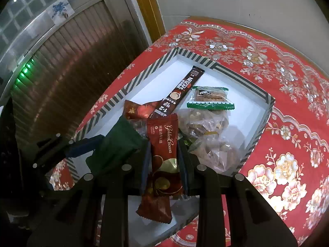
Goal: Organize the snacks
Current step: 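Lower both items into the tray and open both tools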
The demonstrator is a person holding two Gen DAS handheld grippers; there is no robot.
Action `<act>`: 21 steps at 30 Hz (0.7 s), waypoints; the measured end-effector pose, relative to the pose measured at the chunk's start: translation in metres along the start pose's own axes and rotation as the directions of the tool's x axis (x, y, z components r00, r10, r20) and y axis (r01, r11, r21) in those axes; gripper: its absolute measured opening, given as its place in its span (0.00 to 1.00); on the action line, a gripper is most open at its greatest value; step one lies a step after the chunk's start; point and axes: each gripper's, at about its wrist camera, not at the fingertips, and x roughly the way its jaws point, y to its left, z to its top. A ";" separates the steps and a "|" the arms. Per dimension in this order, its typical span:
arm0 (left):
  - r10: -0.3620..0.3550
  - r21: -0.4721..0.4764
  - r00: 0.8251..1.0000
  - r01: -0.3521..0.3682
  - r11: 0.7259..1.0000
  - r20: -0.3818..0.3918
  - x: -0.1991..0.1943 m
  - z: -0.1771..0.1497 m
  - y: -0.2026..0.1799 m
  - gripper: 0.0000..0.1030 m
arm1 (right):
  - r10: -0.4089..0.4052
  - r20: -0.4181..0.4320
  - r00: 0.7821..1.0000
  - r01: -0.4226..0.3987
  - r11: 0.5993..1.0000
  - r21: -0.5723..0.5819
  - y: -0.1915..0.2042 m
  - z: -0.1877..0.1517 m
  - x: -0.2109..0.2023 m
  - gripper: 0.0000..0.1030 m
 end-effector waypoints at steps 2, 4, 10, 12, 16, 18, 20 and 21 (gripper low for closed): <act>0.003 -0.002 1.000 -0.003 1.000 -0.002 0.001 0.000 0.001 0.45 | -0.005 0.001 1.000 0.005 1.000 0.003 -0.001 0.000 0.001 0.24; 0.006 -0.003 1.000 -0.006 1.000 -0.003 0.001 0.000 0.001 0.45 | -0.001 0.004 1.000 0.001 1.000 0.007 -0.002 0.001 0.001 0.24; 0.007 0.000 1.000 -0.007 1.000 -0.005 0.001 0.000 0.000 0.45 | -0.010 0.012 1.000 0.010 1.000 -0.015 0.003 0.002 0.000 0.24; 0.010 0.001 1.000 -0.010 1.000 -0.005 0.001 0.000 0.000 0.47 | -0.009 0.015 1.000 0.009 1.000 -0.020 0.004 0.002 -0.001 0.24; 0.016 -0.002 1.000 -0.016 1.000 -0.010 0.001 0.000 -0.001 0.49 | -0.031 0.029 0.999 0.032 0.999 -0.021 0.006 0.003 -0.003 0.24; 0.021 -0.005 1.000 -0.021 1.000 -0.009 0.001 0.000 0.000 0.50 | -0.029 0.037 0.999 0.029 1.000 -0.010 0.005 0.003 -0.005 0.24; 0.022 -0.009 1.000 -0.022 1.000 -0.009 0.000 0.000 0.001 0.53 | -0.024 0.046 0.999 0.024 1.000 -0.003 0.004 0.003 -0.008 0.24; 0.024 -0.011 1.000 -0.024 1.000 -0.009 0.000 0.000 0.001 0.56 | -0.021 0.051 0.998 0.022 1.000 0.000 0.004 0.004 -0.009 0.24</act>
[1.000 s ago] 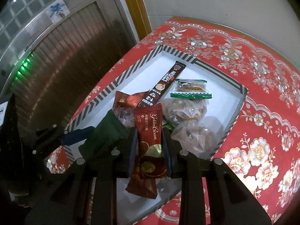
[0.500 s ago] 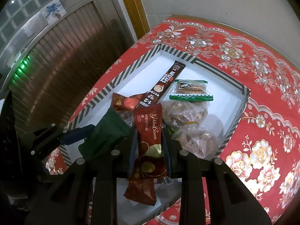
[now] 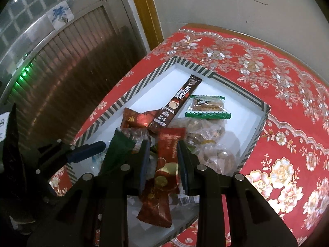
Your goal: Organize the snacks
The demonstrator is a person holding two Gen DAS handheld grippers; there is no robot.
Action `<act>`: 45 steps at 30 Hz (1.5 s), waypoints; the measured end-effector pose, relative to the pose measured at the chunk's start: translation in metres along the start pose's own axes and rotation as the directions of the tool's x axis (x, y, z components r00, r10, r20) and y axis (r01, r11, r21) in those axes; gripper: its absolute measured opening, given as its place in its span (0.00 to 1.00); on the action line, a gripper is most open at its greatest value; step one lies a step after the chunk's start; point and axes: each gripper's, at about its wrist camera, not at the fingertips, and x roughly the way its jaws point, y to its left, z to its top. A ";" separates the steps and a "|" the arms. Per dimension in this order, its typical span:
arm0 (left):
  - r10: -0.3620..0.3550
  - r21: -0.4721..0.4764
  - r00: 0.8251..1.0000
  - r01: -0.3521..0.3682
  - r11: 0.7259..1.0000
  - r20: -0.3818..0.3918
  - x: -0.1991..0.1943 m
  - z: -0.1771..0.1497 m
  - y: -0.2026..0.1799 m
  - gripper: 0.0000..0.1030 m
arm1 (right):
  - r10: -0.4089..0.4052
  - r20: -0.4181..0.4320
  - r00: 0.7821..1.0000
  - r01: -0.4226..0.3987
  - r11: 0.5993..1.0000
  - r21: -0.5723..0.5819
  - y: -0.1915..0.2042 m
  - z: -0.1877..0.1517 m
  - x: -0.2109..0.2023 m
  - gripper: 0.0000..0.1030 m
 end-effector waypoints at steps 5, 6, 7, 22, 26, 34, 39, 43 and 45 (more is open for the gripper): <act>0.012 -0.016 1.000 -0.012 1.000 0.001 -0.002 0.001 0.003 0.81 | -0.005 0.012 1.000 0.005 1.000 0.002 0.001 -0.001 -0.005 0.24; 0.016 -0.019 1.000 -0.016 1.000 -0.001 -0.002 0.002 0.003 0.89 | -0.006 0.013 1.000 0.006 1.000 0.001 0.001 -0.001 -0.006 0.24; 0.021 -0.023 1.000 -0.021 1.000 -0.005 -0.002 0.002 0.003 0.92 | -0.006 0.015 1.000 0.006 1.000 0.003 0.001 -0.002 -0.008 0.24; -0.008 -0.029 0.994 0.005 1.000 -0.108 0.006 0.002 -0.002 1.00 | -0.061 0.074 0.995 0.056 0.996 0.065 -0.005 -0.015 -0.036 0.58; 0.001 0.003 0.991 -0.001 1.000 -0.135 0.007 -0.001 -0.008 1.00 | -0.060 0.074 0.995 0.055 0.996 0.067 -0.004 -0.020 -0.039 0.58; 0.045 -0.024 0.997 -0.047 0.999 -0.066 -0.008 0.004 -0.002 1.00 | -0.057 0.073 0.996 0.053 0.997 0.058 -0.002 -0.026 -0.044 0.58; 0.023 -0.044 0.999 -0.024 0.999 -0.024 -0.017 0.009 0.003 1.00 | -0.054 0.087 0.995 0.050 0.997 0.051 0.001 -0.027 -0.050 0.58; 0.014 -0.070 0.998 -0.017 0.997 -0.055 -0.012 0.008 0.005 1.00 | -0.055 0.091 0.994 0.051 0.998 0.048 0.002 -0.027 -0.053 0.58; 0.019 -0.075 0.998 -0.024 0.997 -0.067 -0.010 0.006 0.004 1.00 | -0.054 0.092 0.994 0.049 0.998 0.050 0.002 -0.028 -0.053 0.58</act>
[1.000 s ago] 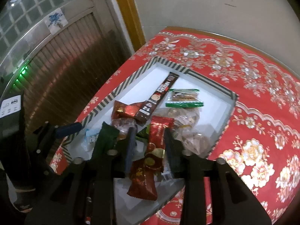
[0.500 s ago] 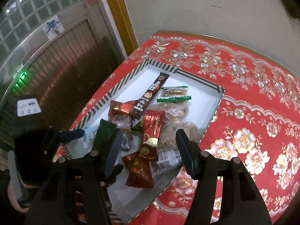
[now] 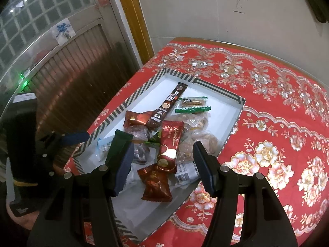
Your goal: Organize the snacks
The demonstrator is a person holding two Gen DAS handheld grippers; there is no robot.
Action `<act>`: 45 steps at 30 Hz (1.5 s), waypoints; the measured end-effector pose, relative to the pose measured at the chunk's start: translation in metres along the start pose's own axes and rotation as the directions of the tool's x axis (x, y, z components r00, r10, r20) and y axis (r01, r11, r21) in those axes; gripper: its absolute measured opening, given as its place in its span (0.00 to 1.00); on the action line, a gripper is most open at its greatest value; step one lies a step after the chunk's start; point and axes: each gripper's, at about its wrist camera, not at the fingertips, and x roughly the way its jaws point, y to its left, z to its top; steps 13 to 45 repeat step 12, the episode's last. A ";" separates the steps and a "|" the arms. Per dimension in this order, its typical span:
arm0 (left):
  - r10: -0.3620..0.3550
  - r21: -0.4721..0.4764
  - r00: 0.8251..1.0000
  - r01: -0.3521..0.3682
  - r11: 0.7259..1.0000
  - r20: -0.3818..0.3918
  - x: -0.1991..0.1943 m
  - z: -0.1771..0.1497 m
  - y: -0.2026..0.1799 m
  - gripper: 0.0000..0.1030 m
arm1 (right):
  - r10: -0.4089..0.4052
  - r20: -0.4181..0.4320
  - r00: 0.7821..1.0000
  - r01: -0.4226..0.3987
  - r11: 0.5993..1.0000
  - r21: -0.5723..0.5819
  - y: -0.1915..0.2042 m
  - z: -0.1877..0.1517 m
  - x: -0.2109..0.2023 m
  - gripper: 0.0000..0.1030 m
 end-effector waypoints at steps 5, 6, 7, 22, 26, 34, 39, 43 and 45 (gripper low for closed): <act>0.022 -0.060 1.000 -0.023 0.998 -0.018 0.002 -0.005 0.004 1.00 | -0.002 0.002 1.000 0.002 1.000 0.000 -0.001 -0.003 -0.003 0.58; 0.024 -0.057 0.999 -0.025 0.998 -0.021 0.003 -0.005 0.004 1.00 | -0.003 0.002 1.000 0.003 1.000 0.000 -0.001 -0.004 -0.004 0.58; 0.032 -0.052 0.999 -0.033 0.998 -0.022 0.003 -0.006 0.003 1.00 | -0.003 0.002 1.000 0.003 1.000 0.000 -0.001 -0.005 -0.005 0.58; 0.053 -0.034 0.997 -0.055 0.998 -0.053 0.007 -0.008 -0.002 1.00 | -0.004 0.001 1.000 0.004 1.000 0.004 -0.005 -0.009 -0.008 0.58; 0.053 -0.034 0.997 -0.055 0.998 -0.053 0.007 -0.008 -0.002 1.00 | -0.004 0.001 1.000 0.004 1.000 0.004 -0.005 -0.009 -0.008 0.58; 0.053 -0.034 0.997 -0.055 0.998 -0.053 0.007 -0.008 -0.002 1.00 | -0.004 0.001 1.000 0.004 1.000 0.004 -0.005 -0.009 -0.008 0.58; 0.053 -0.034 0.997 -0.055 0.998 -0.053 0.007 -0.008 -0.002 1.00 | -0.004 0.001 1.000 0.004 1.000 0.004 -0.005 -0.009 -0.008 0.58; 0.053 -0.034 0.997 -0.055 0.998 -0.053 0.007 -0.008 -0.002 1.00 | -0.004 0.001 1.000 0.004 1.000 0.004 -0.005 -0.009 -0.008 0.58; 0.053 -0.034 0.997 -0.055 0.998 -0.053 0.007 -0.008 -0.002 1.00 | -0.004 0.001 1.000 0.004 1.000 0.004 -0.005 -0.009 -0.008 0.58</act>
